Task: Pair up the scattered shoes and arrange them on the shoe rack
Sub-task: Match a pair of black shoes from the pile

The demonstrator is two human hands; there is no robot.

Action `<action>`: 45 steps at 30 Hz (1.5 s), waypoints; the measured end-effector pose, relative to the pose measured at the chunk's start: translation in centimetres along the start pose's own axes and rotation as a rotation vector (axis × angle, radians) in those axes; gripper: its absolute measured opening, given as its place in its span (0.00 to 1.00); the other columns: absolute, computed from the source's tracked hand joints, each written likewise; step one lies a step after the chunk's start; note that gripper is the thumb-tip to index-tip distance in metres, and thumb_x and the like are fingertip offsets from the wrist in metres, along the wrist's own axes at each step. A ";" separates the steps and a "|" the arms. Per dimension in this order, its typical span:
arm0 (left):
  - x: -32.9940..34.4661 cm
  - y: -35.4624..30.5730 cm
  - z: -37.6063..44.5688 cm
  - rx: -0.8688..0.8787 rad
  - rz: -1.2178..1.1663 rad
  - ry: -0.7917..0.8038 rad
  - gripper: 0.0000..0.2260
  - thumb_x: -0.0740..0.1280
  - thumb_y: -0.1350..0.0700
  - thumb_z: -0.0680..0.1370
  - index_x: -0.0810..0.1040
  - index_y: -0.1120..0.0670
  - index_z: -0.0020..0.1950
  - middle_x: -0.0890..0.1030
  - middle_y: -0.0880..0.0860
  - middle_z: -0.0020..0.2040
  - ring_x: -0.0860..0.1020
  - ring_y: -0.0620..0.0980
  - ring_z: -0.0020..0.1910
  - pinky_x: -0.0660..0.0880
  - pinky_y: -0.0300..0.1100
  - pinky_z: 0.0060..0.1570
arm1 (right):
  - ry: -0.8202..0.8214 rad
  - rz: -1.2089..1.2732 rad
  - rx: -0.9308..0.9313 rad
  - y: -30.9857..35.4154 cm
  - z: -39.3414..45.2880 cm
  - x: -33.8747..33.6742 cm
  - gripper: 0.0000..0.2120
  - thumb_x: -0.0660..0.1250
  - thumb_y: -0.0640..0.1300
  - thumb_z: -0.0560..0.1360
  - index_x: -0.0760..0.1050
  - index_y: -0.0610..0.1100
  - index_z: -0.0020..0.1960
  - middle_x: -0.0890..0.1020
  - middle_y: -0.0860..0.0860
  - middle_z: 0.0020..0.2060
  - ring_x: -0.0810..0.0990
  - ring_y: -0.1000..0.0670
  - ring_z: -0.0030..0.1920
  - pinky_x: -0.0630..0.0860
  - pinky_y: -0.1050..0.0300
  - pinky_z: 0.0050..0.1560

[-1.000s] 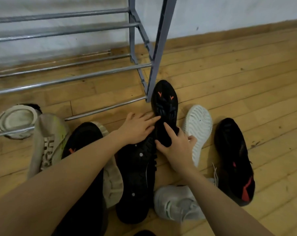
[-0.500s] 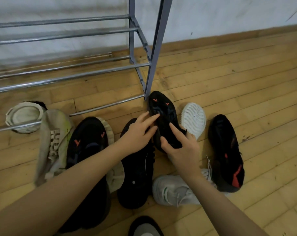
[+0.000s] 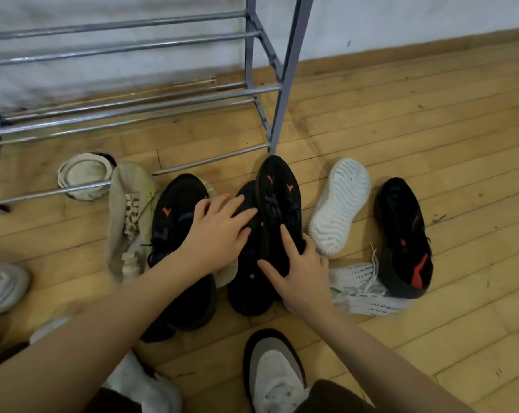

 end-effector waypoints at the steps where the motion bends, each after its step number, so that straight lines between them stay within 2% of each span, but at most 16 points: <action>1: -0.5 0.3 -0.6 -0.038 -0.030 -0.038 0.20 0.56 0.48 0.80 0.63 0.44 0.72 0.60 0.51 0.75 0.54 0.54 0.74 0.46 0.50 0.67 | 0.022 -0.001 0.014 0.2 0.1 0.1 0.40 0.52 0.73 0.69 0.42 0.60 0.75 0.57 0.40 0.74 0.57 0.41 0.72 0.59 0.45 0.67; 3: -1.0 1.0 -1.7 -0.113 -0.060 -0.031 0.21 0.57 0.45 0.79 0.63 0.44 0.72 0.60 0.51 0.75 0.53 0.56 0.74 0.47 0.51 0.68 | 0.047 -0.016 0.014 0.6 0.4 0.3 0.41 0.59 0.69 0.71 0.39 0.63 0.74 0.53 0.39 0.74 0.56 0.39 0.72 0.59 0.43 0.68; 6: -1.1 1.6 -3.7 -0.173 -0.061 0.024 0.24 0.55 0.39 0.77 0.63 0.43 0.72 0.59 0.52 0.75 0.53 0.57 0.74 0.49 0.54 0.69 | 0.016 0.070 0.006 1.3 0.6 0.6 0.37 0.63 0.61 0.74 0.44 0.66 0.73 0.53 0.38 0.73 0.55 0.37 0.72 0.58 0.40 0.68; 8: -1.3 1.8 -5.0 -0.184 -0.079 0.041 0.26 0.53 0.38 0.74 0.66 0.44 0.71 0.62 0.53 0.74 0.57 0.59 0.73 0.53 0.56 0.68 | -0.048 0.140 -0.034 1.4 0.3 0.4 0.32 0.63 0.58 0.75 0.49 0.66 0.73 0.55 0.38 0.73 0.56 0.36 0.71 0.59 0.39 0.67; 11: -1.6 1.7 -6.8 -0.177 -0.066 0.016 0.26 0.54 0.38 0.74 0.71 0.48 0.67 0.69 0.55 0.70 0.65 0.60 0.69 0.61 0.57 0.65 | -0.117 0.147 -0.162 2.1 -0.9 0.0 0.26 0.57 0.59 0.75 0.56 0.64 0.71 0.59 0.38 0.72 0.63 0.34 0.67 0.64 0.36 0.62; 15: -1.3 1.4 -9.6 -0.099 0.051 -0.004 0.27 0.55 0.36 0.72 0.75 0.49 0.63 0.73 0.57 0.67 0.70 0.63 0.64 0.68 0.58 0.60 | -0.144 0.106 -0.281 4.0 -2.7 0.3 0.24 0.56 0.57 0.76 0.61 0.61 0.71 0.60 0.36 0.72 0.67 0.34 0.65 0.67 0.39 0.59; 19: 0.0 2.4 -12.1 -0.256 0.097 0.112 0.34 0.55 0.29 0.67 0.66 0.41 0.70 0.68 0.60 0.70 0.70 0.70 0.62 0.69 0.61 0.56 | -0.089 0.111 -0.277 4.7 -2.9 1.0 0.24 0.56 0.59 0.75 0.61 0.61 0.71 0.62 0.36 0.71 0.68 0.33 0.64 0.68 0.38 0.58; 21: 0.2 2.4 -12.6 -0.340 0.078 0.094 0.35 0.53 0.27 0.67 0.59 0.37 0.72 0.65 0.60 0.71 0.72 0.69 0.58 0.72 0.58 0.54 | -0.072 0.163 -0.275 4.8 -2.8 1.3 0.25 0.57 0.59 0.75 0.61 0.61 0.71 0.62 0.37 0.71 0.67 0.34 0.65 0.70 0.38 0.59; 24: 1.0 1.9 -12.7 -0.376 -0.024 0.121 0.34 0.55 0.29 0.71 0.47 0.35 0.73 0.55 0.59 0.74 0.73 0.64 0.59 0.73 0.51 0.52 | -0.048 0.246 -0.282 4.7 -2.8 1.5 0.26 0.62 0.56 0.75 0.60 0.62 0.71 0.59 0.37 0.72 0.61 0.35 0.69 0.69 0.37 0.62; 28: 2.3 2.2 -12.8 -0.405 -0.247 0.103 0.33 0.63 0.38 0.73 0.50 0.36 0.73 0.51 0.58 0.75 0.66 0.63 0.66 0.72 0.54 0.59 | -0.063 0.308 -0.297 4.6 -3.0 1.4 0.26 0.60 0.57 0.74 0.60 0.63 0.71 0.58 0.39 0.72 0.59 0.37 0.71 0.67 0.38 0.65; 31: 2.4 2.8 -13.3 -0.369 -0.388 -0.026 0.31 0.61 0.38 0.70 0.62 0.42 0.72 0.60 0.56 0.72 0.67 0.62 0.66 0.73 0.58 0.57 | -0.085 0.315 -0.304 5.1 -3.3 1.1 0.24 0.58 0.57 0.75 0.62 0.61 0.71 0.59 0.39 0.72 0.60 0.37 0.71 0.67 0.38 0.65; 33: 1.6 3.0 -13.6 -0.332 -0.396 -0.165 0.28 0.59 0.39 0.70 0.69 0.46 0.69 0.66 0.55 0.69 0.70 0.61 0.64 0.74 0.58 0.54 | -0.119 0.313 -0.320 5.4 -3.5 0.6 0.23 0.58 0.56 0.76 0.64 0.58 0.70 0.60 0.38 0.72 0.61 0.37 0.71 0.67 0.39 0.65; 35: 0.4 3.2 -13.7 -0.321 -0.409 -0.265 0.25 0.59 0.41 0.71 0.74 0.48 0.66 0.69 0.54 0.67 0.70 0.59 0.64 0.73 0.59 0.56 | -0.155 0.303 -0.338 5.8 -3.7 0.0 0.22 0.59 0.55 0.76 0.65 0.57 0.70 0.60 0.37 0.72 0.62 0.36 0.71 0.68 0.40 0.65; 39: -2.0 3.2 -13.7 -0.277 -0.395 -0.422 0.20 0.60 0.44 0.73 0.78 0.49 0.61 0.73 0.52 0.65 0.72 0.57 0.62 0.71 0.60 0.55 | -0.222 0.277 -0.373 7.7 -3.9 -1.4 0.22 0.60 0.55 0.76 0.67 0.57 0.69 0.62 0.37 0.71 0.65 0.36 0.69 0.72 0.41 0.62; 42: -3.5 3.3 -14.0 -0.245 -0.353 -0.517 0.17 0.61 0.47 0.73 0.80 0.50 0.59 0.74 0.52 0.63 0.74 0.56 0.61 0.68 0.52 0.53 | -0.256 0.280 -0.385 9.6 -3.9 -2.5 0.22 0.60 0.57 0.75 0.68 0.56 0.69 0.63 0.37 0.72 0.66 0.37 0.69 0.72 0.49 0.58; 45: -4.8 4.5 -14.4 -0.237 -0.264 -0.584 0.16 0.61 0.48 0.74 0.80 0.51 0.58 0.75 0.53 0.62 0.75 0.58 0.58 0.69 0.53 0.49 | -0.299 0.315 -0.421 11.4 -3.5 -3.0 0.21 0.60 0.56 0.75 0.69 0.56 0.68 0.64 0.38 0.71 0.66 0.39 0.69 0.71 0.53 0.57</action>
Point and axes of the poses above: each hand's wrist, its own z-axis towards the middle knuckle, its own x-axis out of the palm, y = z × x, the point moved 2 cm from there along z, towards the middle knuckle
